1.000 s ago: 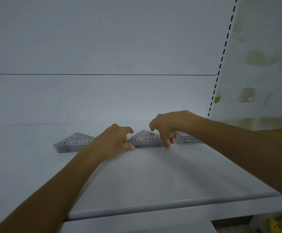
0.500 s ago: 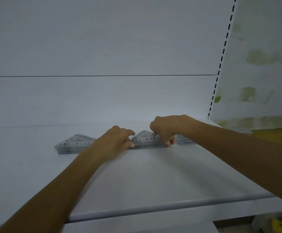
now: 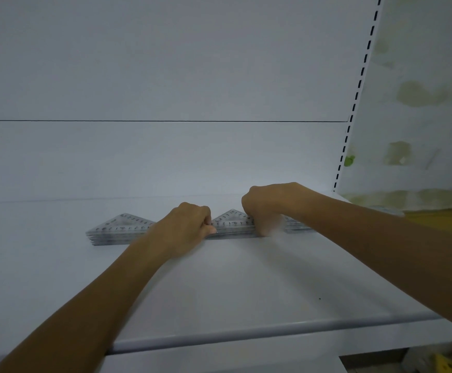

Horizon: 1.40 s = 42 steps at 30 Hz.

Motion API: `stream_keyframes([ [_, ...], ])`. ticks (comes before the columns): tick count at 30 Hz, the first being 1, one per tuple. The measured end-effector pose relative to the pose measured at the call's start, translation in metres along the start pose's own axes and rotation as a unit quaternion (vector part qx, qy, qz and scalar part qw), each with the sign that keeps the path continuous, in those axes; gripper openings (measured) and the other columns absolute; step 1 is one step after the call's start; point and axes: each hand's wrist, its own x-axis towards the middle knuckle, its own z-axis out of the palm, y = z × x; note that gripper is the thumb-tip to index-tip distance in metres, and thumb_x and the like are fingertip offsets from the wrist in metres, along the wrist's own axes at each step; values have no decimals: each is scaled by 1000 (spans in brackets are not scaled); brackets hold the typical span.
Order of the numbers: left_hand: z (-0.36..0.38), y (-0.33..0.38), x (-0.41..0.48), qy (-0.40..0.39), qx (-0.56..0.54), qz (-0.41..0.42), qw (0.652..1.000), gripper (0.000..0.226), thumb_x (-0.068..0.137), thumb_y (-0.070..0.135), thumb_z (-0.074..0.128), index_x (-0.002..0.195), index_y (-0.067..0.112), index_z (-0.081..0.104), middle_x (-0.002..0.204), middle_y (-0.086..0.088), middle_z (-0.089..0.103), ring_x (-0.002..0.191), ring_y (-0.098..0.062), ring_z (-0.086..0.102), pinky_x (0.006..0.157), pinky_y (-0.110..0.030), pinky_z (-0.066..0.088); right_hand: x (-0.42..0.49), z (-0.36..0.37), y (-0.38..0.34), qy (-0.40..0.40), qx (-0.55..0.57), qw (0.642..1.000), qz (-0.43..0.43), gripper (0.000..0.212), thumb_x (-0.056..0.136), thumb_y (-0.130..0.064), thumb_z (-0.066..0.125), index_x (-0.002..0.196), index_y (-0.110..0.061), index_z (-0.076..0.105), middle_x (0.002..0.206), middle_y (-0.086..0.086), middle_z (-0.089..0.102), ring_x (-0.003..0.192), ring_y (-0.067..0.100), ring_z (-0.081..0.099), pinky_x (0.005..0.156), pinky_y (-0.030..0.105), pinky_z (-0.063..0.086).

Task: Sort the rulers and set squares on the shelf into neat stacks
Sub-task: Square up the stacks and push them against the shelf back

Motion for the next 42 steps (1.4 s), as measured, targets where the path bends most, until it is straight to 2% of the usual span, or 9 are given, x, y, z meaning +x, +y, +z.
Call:
stream_keyframes([
  [2, 4, 0, 0, 0, 40, -1, 999, 20, 92, 34, 49, 90, 14, 51, 91, 0, 50, 84, -18, 48, 72, -27, 37, -2, 0, -3, -3, -6, 1000, 1, 22, 67, -16, 70, 53, -12, 53, 40, -3, 53, 40, 11, 53, 52, 20, 43],
  [5, 8, 0, -2, -15, 71, -7, 997, 26, 87, 43, 51, 88, 17, 46, 90, 2, 45, 84, -17, 45, 74, -30, 40, -4, -7, -5, -6, -16, 1000, 9, 27, 69, -31, 75, 70, -12, 56, 64, 1, 59, 45, 11, 53, 49, 20, 42],
  [8, 8, -1, -1, -15, 81, -8, 997, 32, 89, 39, 51, 105, 12, 52, 98, -2, 52, 88, -19, 51, 73, -30, 41, 0, -15, -7, -3, 35, 999, -16, 75, 67, -37, 79, 129, -15, 42, 98, 2, 55, 58, 10, 52, 59, 26, 49],
  [10, 8, 0, -1, -6, 87, -4, 996, 37, 90, 35, 50, 119, 12, 48, 105, -5, 55, 94, -21, 53, 75, -29, 41, 4, -16, -11, -10, 81, 995, -50, 95, 68, -32, 79, 143, -29, 20, 106, -1, 45, 62, 7, 50, 62, 27, 51],
  [15, 6, 4, -1, -10, 56, -14, 998, 44, 89, 28, 55, 129, 15, 42, 111, -8, 57, 101, -25, 55, 87, -37, 47, 12, -14, -19, -20, 104, 991, -83, 76, 69, -20, 77, 134, -31, 39, 121, 1, 48, 73, 13, 56, 54, 25, 53],
  [21, 3, 4, 0, -10, 41, -25, 999, 44, 88, 27, 58, 128, 14, 44, 111, -8, 57, 103, -24, 54, 86, -38, 48, 16, -16, -15, -38, 137, 987, -72, 74, 68, -19, 78, 132, -29, 42, 130, 4, 45, 101, 25, 58, 57, 29, 56],
  [30, 2, -1, 2, -17, 73, -24, 997, 43, 87, 27, 59, 127, 15, 48, 107, -9, 58, 99, -25, 56, 83, -36, 48, 20, -24, -24, -40, 82, 993, -74, 75, 66, -22, 79, 131, -26, 42, 127, 14, 50, 88, 33, 67, 58, 30, 56],
  [34, 2, -4, 3, -15, 44, -23, 999, 47, 85, 28, 62, 129, 17, 47, 108, -9, 58, 101, -25, 55, 85, -36, 46, 21, -24, -24, -25, 71, 994, -75, 75, 65, -24, 79, 130, -28, 42, 123, 12, 52, 69, 26, 68, 59, 27, 54],
  [42, 1, -2, 1, -18, 74, -9, 997, 45, 87, 30, 55, 130, 20, 46, 109, -6, 58, 100, -24, 56, 85, -36, 48, 14, -17, -19, -14, 102, 991, -82, 71, 71, -24, 75, 133, -28, 40, 114, 3, 48, 66, 14, 59, 57, 24, 54],
])
